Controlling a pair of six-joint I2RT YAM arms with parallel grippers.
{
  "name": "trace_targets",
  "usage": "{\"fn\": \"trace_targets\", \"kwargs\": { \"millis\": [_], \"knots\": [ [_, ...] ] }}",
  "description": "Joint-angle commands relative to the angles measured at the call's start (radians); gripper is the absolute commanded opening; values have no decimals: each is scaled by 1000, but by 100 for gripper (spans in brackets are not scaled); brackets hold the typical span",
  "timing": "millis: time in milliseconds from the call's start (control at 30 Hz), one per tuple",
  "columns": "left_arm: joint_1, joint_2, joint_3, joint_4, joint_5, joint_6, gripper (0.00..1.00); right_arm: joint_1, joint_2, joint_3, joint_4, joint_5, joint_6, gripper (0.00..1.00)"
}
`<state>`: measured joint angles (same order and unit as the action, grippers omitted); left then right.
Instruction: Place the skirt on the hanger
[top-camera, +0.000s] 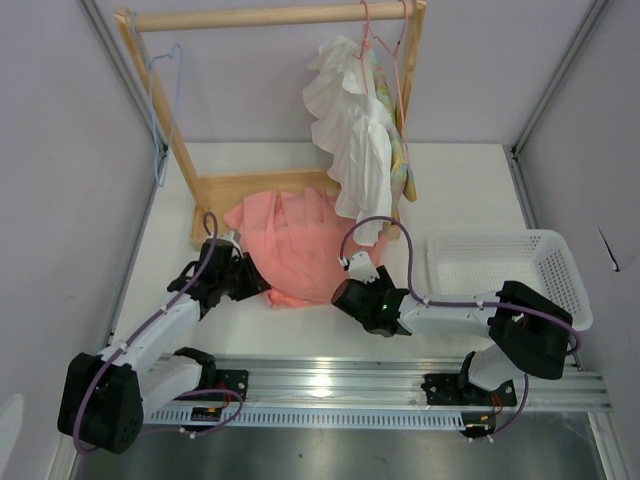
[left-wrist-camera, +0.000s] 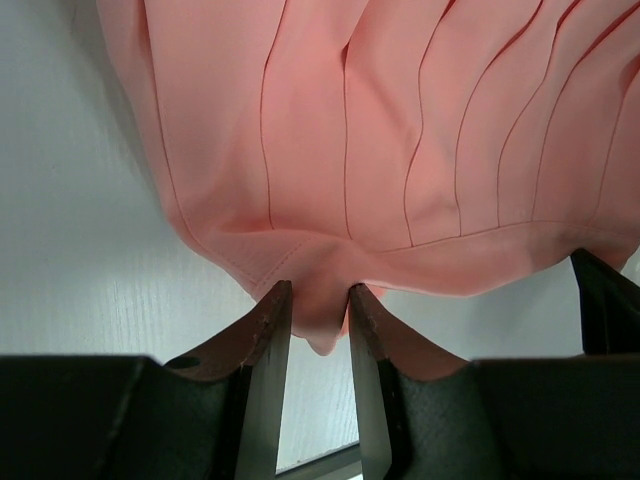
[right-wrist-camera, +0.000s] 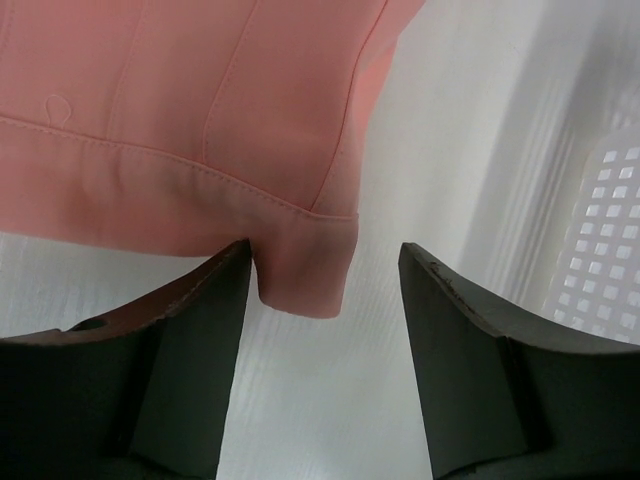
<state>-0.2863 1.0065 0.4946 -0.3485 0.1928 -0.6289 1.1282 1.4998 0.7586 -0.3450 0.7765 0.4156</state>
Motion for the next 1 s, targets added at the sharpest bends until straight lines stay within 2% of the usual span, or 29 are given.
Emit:
{"fn": "trace_targets", "kwargs": {
  "millis": [0,133,233,267,333,367,433,567,800,967],
  "knots": [
    [-14,3,-24,48,-29,-20,34,-16,8,-15,70,20,-14,62],
    [-25,0,-47,71,-55,-34,34,-28,-19,-42,145,-17,-52,53],
    [-45,-6,-65,94,-85,-49,34,-41,-44,-42,182,-49,-73,40],
    [-65,-9,-67,98,-98,-52,34,-51,-55,-39,189,-62,-75,28],
    [-85,-25,-85,120,-134,-63,34,-67,-67,-35,198,-124,-71,17],
    [-102,-28,-91,129,-144,-66,34,-77,-75,-21,192,-153,-61,7],
    [-119,-37,-116,169,-167,-77,33,-99,-99,-2,161,-204,-46,0],
    [-220,-84,-143,172,-255,-103,37,-103,-130,68,40,-246,24,0],
    [-318,-170,-146,31,-469,-190,37,-96,-174,146,-98,-295,150,0],
    [-379,-137,-123,-58,-573,-262,40,-91,-214,180,-129,-373,206,0]
  ]
}}
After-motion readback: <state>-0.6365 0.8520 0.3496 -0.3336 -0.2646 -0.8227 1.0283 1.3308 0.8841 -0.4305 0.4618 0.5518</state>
